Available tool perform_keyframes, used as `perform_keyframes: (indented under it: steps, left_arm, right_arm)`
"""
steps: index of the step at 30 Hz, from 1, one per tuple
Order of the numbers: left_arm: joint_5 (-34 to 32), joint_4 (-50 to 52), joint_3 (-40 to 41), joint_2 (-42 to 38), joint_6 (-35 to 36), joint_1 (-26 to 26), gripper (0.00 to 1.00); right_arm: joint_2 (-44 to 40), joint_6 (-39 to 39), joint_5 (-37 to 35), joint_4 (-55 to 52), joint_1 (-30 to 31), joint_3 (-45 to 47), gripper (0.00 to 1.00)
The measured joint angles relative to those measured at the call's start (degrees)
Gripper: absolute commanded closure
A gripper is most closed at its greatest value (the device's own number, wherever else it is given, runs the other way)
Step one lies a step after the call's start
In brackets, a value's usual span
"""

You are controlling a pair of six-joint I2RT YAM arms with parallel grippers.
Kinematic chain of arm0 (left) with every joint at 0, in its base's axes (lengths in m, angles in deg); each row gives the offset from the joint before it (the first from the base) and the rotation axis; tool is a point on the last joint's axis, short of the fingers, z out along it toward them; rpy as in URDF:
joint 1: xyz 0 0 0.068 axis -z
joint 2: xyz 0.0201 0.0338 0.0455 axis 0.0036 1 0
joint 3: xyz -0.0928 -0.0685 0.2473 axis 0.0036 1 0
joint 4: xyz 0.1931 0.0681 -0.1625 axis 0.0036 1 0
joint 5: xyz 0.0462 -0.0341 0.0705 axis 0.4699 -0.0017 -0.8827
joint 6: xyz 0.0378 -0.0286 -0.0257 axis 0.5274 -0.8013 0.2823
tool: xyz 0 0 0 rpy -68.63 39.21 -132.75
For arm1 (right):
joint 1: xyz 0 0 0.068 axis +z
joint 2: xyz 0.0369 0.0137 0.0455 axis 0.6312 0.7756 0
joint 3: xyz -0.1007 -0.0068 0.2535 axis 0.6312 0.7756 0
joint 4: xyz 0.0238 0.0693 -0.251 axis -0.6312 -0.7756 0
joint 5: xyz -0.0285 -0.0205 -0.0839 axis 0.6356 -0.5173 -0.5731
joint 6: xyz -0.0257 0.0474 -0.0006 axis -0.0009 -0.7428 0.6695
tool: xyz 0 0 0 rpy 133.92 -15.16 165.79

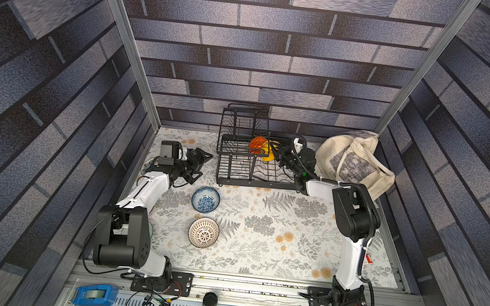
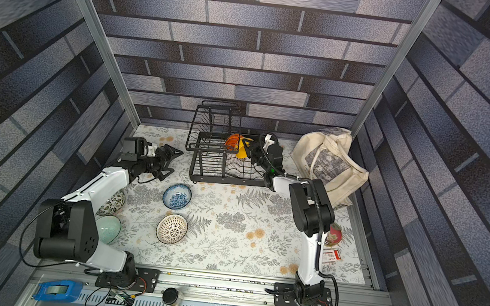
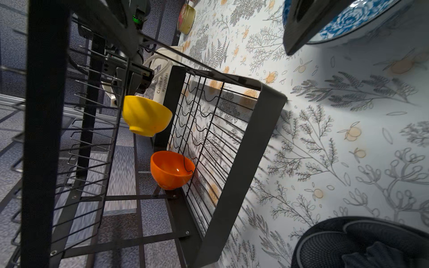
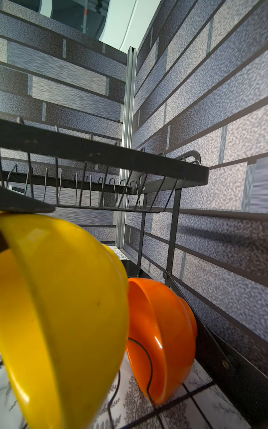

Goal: Load bowls into a dish rack
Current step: Place the bowl in the dish rack.

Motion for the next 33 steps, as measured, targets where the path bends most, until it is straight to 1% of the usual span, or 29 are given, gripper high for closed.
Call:
perform_keyframes:
  steps: [6, 13, 25, 33]
  left_arm:
    - [2.0, -3.7, -3.0, 6.1, -0.9, 0.7, 0.0]
    - [3.6, -6.3, -3.1, 9.2, -1.6, 1.0, 0.0]
    - [4.5, -6.6, -3.1, 10.1, -1.8, 1.0, 0.0]
    - [4.5, -6.7, -3.1, 11.1, -1.8, 1.0, 0.0]
  right_arm:
    - [5.0, -1.9, -0.8, 2.0, 0.9, -3.4, 1.0]
    - [10.7, -4.5, -1.8, 5.6, 1.8, -7.3, 1.0]
    - [18.0, -6.8, -1.7, 8.8, 2.6, -14.9, 1.0]
    - [21.9, -8.1, -2.0, 10.9, 3.3, -17.8, 1.0]
